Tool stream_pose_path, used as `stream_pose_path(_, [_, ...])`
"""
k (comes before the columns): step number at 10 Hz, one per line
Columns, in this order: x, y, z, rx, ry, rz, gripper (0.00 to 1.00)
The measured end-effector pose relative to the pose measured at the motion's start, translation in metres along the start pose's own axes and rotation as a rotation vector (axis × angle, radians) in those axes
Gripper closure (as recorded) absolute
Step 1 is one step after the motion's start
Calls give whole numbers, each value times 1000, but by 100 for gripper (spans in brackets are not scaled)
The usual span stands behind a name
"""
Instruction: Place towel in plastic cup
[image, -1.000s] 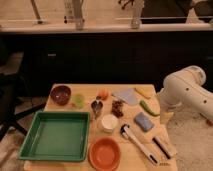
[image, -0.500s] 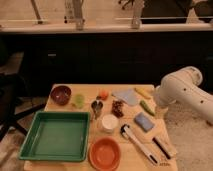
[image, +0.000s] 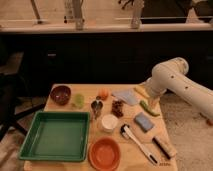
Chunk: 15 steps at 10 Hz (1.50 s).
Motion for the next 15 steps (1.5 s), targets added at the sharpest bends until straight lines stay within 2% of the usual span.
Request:
stream_pose_path(2, [-17,-20,18,-12,-35,-30,20])
stream_pose_path(5, [-39,-32,36,-32,-65,-56,20])
stream_pose_path(10, [-34,-29,35,-31,-56,-49,20])
stream_pose_path(11, [-34,-28,35,-24,-47,-41,20])
stream_pose_path(13, [-32,-19,38,-12,38,-18,20])
stream_pose_path(14, [-29,-18,45,-14,57,-14,20])
stream_pose_path(15, [-29,-21,55,-19,59,-14,20])
